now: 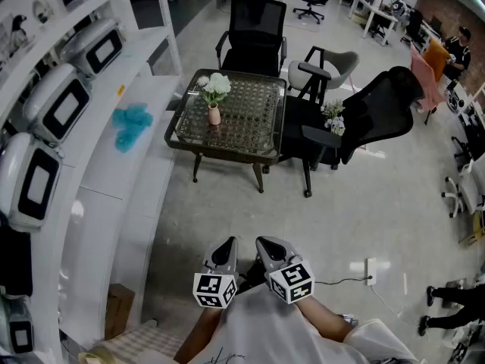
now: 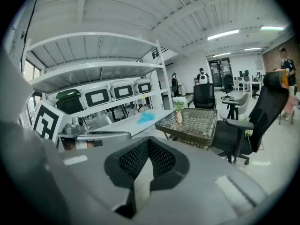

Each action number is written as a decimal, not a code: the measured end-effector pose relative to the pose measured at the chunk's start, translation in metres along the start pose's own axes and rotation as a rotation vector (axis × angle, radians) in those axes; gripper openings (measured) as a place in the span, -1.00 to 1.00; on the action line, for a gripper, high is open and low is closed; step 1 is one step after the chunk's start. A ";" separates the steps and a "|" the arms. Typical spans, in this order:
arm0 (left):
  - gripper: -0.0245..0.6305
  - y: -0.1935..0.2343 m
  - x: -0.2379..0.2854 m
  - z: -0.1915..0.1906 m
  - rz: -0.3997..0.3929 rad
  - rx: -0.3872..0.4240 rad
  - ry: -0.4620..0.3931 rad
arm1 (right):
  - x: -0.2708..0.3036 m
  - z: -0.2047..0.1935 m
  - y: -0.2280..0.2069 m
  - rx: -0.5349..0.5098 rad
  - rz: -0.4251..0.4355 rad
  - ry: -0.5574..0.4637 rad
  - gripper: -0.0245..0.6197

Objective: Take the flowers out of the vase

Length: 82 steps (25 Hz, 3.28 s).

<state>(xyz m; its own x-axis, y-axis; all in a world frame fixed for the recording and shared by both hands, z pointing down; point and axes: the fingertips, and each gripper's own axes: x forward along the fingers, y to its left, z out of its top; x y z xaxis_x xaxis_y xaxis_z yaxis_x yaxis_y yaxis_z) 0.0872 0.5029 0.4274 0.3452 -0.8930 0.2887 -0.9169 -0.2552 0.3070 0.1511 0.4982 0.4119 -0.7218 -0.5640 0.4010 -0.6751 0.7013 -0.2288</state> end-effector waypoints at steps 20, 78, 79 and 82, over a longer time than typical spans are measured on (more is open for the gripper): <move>-0.92 0.020 0.094 0.053 0.093 0.008 -0.076 | 0.042 0.049 -0.080 0.022 0.070 -0.050 -0.90; -0.92 0.124 0.220 0.115 0.175 -0.041 -0.036 | 0.193 0.105 -0.169 0.053 0.023 0.035 -0.90; -0.92 0.128 0.221 0.118 0.172 -0.039 -0.036 | 0.197 0.107 -0.168 0.048 0.020 0.036 -0.90; -0.92 0.141 0.221 0.125 0.163 -0.030 -0.036 | 0.209 0.113 -0.163 0.007 -0.002 0.041 -0.90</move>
<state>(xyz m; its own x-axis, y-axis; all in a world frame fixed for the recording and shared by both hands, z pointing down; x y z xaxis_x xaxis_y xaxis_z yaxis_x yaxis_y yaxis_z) 0.0091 0.2233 0.4214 0.1842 -0.9347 0.3039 -0.9536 -0.0951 0.2856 0.0934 0.2162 0.4324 -0.7139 -0.5469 0.4373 -0.6775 0.6973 -0.2340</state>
